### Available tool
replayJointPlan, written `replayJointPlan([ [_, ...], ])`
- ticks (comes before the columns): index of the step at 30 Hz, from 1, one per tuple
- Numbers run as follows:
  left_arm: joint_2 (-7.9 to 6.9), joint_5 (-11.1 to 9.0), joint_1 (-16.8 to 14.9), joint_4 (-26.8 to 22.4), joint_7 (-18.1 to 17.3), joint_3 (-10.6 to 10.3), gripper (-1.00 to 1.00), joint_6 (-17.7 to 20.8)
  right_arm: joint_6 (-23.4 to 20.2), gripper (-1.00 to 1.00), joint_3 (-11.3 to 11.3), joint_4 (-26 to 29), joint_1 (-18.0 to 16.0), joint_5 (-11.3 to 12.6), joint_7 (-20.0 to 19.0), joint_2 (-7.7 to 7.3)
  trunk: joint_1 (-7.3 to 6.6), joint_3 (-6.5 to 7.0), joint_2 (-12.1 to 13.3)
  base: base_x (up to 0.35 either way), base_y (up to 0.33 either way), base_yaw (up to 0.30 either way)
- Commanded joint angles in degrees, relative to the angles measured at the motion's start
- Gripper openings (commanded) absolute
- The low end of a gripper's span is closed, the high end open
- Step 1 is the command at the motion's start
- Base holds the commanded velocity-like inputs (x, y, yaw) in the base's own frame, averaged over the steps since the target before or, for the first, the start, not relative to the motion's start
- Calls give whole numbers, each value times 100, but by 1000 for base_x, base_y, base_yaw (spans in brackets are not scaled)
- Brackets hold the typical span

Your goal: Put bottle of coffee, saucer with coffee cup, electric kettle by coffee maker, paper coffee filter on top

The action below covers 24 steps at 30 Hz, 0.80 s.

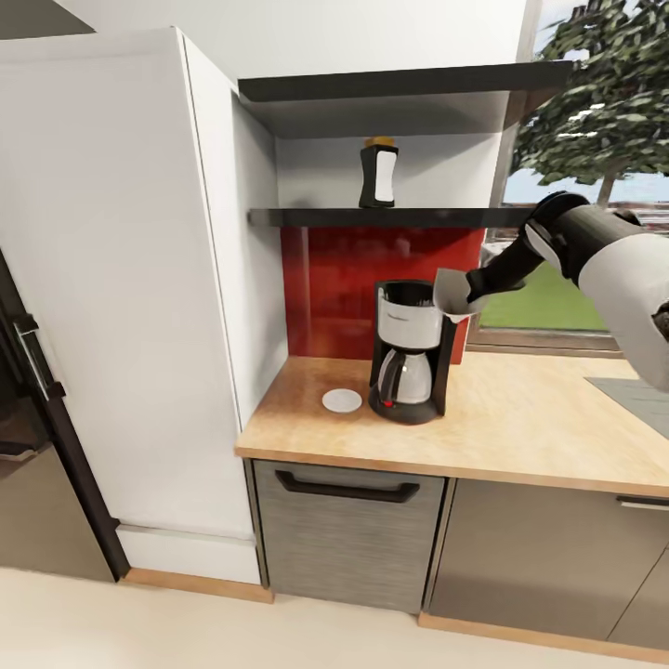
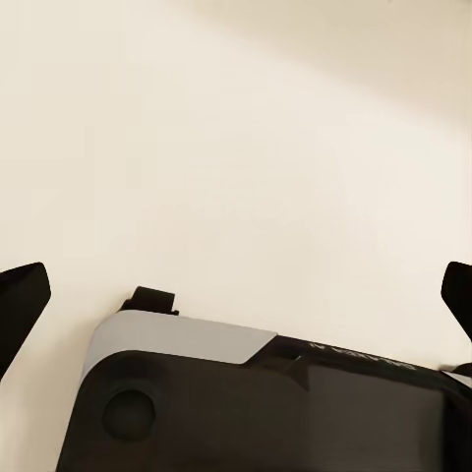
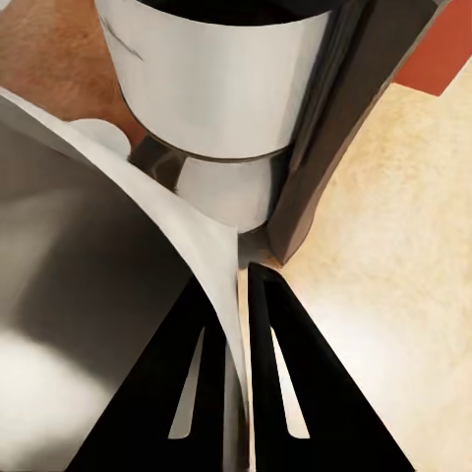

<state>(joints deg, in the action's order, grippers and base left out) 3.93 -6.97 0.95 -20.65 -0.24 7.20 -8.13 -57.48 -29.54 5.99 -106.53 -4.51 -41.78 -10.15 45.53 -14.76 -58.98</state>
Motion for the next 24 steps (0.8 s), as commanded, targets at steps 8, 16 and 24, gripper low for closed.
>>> replayJointPlan([
  [8, -5, -59, 2, -9, -3, 1, 100, -13, -19, -100, 35, -75, -150, 48, -221, -19, 2, -6, -4, 96, 8, 0],
  [16, -7, -59, 2, -2, -3, 1, 100, -13, -10, -100, 43, -44, -348, 94, -802, -88, 2, -6, -4, 113, 50, 0],
  [24, -7, -59, 2, 23, -3, 1, 100, -13, -2, -100, 44, -21, -465, 95, -1560, -117, 2, -6, -4, 92, 80, 0],
])
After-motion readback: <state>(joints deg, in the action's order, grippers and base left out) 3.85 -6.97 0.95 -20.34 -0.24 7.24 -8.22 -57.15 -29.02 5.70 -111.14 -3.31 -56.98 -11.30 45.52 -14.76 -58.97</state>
